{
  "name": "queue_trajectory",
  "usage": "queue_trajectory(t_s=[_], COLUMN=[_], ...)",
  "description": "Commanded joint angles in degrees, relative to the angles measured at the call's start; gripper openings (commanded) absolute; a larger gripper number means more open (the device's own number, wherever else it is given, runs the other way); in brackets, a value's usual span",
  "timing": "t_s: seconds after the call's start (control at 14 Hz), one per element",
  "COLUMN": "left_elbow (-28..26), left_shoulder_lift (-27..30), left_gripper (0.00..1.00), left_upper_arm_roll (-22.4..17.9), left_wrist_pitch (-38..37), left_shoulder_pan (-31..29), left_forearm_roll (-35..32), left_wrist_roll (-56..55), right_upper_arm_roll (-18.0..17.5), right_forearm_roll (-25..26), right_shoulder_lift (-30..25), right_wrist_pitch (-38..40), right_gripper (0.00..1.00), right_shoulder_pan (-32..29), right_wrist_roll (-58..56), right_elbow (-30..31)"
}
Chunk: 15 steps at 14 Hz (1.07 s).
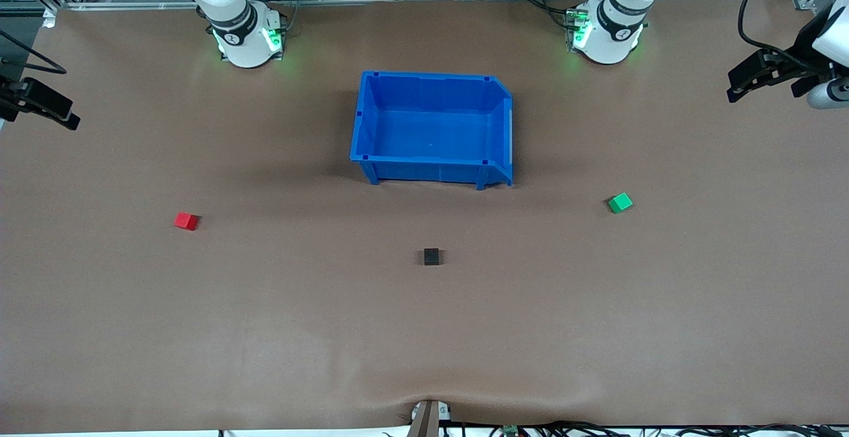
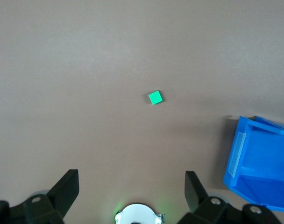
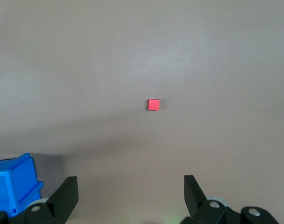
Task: Attach green and red cubes to black cube
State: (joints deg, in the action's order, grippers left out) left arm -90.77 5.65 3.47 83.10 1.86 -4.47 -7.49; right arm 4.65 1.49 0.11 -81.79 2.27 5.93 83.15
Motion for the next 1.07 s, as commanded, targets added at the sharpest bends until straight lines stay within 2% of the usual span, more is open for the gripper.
queue_trajectory(t_s=[0.0, 0.21, 0.36, 0.5, 0.64, 1.0], left_elbow=[0.51, 0.60, 0.60, 1.47, 1.65, 0.51], left_shoulder_lift=[0.23, 0.06, -0.12, -0.47, -1.17, -1.17], left_gripper=[1.00, 1.00, 1.00, 1.00, 1.00, 1.00], left_upper_arm_roll=[0.14, 0.05, 0.14, 0.14, 0.22, 0.49], left_wrist_pitch=[-1.01, -1.01, -0.92, -0.92, -1.01, -1.71], left_shoulder_pan=[-0.11, -0.11, 0.07, 0.59, 0.07, 0.60], left_forearm_roll=[-0.10, -0.27, -0.63, -0.89, -0.54, -0.01], left_wrist_roll=[1.34, 1.34, 1.34, 0.38, 1.34, 0.64], right_upper_arm_roll=[0.18, 0.18, 0.36, 0.62, 0.54, 0.54], right_forearm_roll=[-0.96, -0.87, 0.35, 1.14, 1.42, 0.80], right_shoulder_lift=[0.68, 0.94, 5.57, 6.22, 7.26, 20.42], right_wrist_pitch=[0.76, 0.67, 1.02, 1.02, 0.24, 0.23], right_gripper=[1.00, 1.00, 1.00, 1.00, 1.00, 1.00], right_shoulder_pan=[-0.08, -0.42, -0.52, -0.69, -3.92, -6.14], right_wrist_roll=[0.14, 0.22, -0.39, 0.31, 0.05, 0.57], right_elbow=[-1.41, -1.41, -2.36, -2.11, -1.93, -1.85])
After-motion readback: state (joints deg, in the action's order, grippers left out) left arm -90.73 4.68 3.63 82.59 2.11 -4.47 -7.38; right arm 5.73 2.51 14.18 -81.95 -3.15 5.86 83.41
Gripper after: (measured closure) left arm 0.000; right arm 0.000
